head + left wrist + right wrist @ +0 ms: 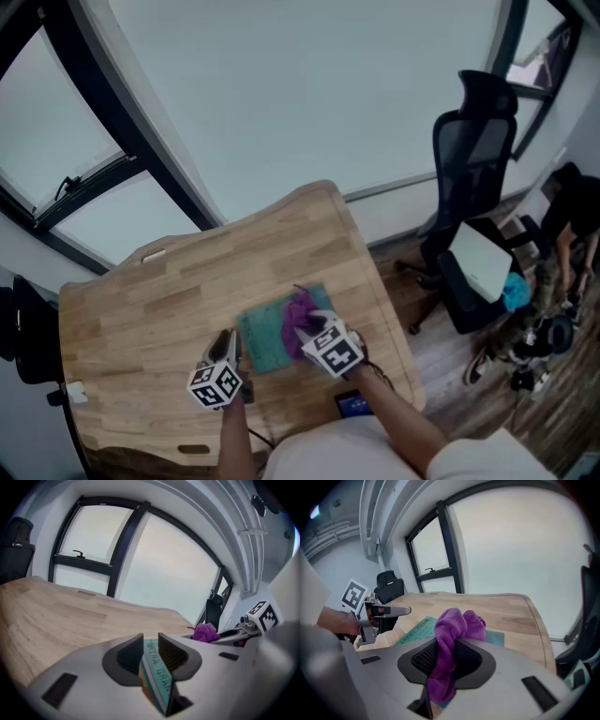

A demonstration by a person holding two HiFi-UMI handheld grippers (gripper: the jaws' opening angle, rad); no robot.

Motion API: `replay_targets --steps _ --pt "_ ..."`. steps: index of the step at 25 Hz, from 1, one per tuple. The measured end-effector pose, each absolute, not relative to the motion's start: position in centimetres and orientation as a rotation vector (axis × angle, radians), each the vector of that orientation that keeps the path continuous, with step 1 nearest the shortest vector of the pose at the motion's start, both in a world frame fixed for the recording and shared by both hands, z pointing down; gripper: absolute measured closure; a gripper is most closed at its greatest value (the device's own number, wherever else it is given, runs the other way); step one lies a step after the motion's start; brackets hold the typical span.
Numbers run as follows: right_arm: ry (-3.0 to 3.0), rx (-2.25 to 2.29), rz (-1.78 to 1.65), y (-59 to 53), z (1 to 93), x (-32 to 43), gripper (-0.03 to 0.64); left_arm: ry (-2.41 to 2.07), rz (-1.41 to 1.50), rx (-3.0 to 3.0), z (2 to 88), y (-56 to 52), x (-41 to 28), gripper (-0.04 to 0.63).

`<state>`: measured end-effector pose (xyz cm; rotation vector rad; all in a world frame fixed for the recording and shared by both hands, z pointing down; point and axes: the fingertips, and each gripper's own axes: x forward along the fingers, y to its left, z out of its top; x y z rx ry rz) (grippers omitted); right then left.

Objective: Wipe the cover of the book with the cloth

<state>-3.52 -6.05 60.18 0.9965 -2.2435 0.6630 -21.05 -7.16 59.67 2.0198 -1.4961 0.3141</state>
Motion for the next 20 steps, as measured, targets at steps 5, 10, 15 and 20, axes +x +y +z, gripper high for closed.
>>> replay_targets --steps 5,10,15,20 --pt "-2.261 1.109 0.664 -6.5 58.8 -2.0 0.529 -1.510 0.313 2.088 57.9 -7.1 -19.7 0.512" --pt "-2.278 1.201 0.566 -6.7 56.9 -0.9 0.529 -1.558 0.348 2.143 55.8 -7.0 -19.1 0.560" --pt "-2.343 1.252 0.464 -6.8 54.2 -1.1 0.529 -1.628 0.317 2.223 52.5 -7.0 -18.7 0.594" --pt "-2.407 1.287 0.405 -6.6 51.8 -1.2 0.529 -1.667 0.272 2.293 49.3 -6.6 -17.8 0.594"
